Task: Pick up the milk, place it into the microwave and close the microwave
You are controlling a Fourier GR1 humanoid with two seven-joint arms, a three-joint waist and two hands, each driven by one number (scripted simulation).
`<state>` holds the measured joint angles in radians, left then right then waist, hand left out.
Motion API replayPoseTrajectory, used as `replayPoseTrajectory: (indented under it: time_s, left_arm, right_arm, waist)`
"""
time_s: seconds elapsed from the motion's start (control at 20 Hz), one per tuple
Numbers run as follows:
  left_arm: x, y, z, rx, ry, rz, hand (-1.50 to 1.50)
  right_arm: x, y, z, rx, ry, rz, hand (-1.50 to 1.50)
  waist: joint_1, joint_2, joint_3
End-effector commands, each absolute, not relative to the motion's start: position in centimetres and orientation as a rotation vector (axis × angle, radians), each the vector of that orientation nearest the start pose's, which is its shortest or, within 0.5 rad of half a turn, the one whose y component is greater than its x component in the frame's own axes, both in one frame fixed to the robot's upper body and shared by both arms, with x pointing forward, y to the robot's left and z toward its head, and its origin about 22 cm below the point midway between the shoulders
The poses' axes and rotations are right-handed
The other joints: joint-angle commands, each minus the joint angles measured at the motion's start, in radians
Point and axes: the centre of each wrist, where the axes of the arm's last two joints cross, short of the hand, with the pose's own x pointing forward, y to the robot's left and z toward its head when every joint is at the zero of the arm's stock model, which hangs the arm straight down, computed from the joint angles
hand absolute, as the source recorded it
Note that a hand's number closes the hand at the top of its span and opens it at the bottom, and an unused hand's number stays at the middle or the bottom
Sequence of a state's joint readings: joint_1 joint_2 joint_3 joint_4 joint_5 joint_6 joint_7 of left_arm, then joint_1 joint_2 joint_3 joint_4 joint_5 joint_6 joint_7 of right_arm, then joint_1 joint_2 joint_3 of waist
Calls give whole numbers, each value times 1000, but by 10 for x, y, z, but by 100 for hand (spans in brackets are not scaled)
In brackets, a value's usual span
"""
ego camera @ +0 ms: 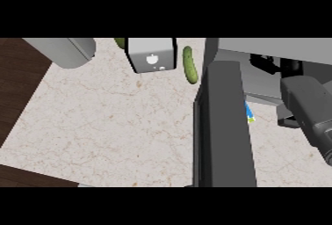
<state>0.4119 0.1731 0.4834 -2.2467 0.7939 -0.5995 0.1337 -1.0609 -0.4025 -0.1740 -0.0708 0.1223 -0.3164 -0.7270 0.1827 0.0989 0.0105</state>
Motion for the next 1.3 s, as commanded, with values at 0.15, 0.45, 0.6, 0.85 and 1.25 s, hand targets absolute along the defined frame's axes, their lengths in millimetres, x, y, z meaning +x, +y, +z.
replayPoseTrajectory:
  time_s: [0.15,0.45,0.6,0.85,1.25]
  left_arm:
    - [108,355,124,-329,-1959,-99,-150]
    - [111,356,129,-288,-1971,-132,-150]
    - [116,359,130,-279,-1964,-158,-150]
    - [116,359,133,-270,-1963,-180,-150]
    - [127,360,125,-279,-1933,-179,-150]
  right_arm:
    - [438,-311,65,-652,-1845,261,150]
    - [438,-320,71,-659,-1859,251,150]
    - [438,-315,69,-657,-1863,248,150]
    - [428,-345,68,-954,-1759,333,150]
    - [451,-263,72,-456,-1836,384,-150]
  waist:
    - [22,7,1]
    - [29,15,4]
    - [26,22,3]
    - [44,25,-7]
    - [45,6,-6]
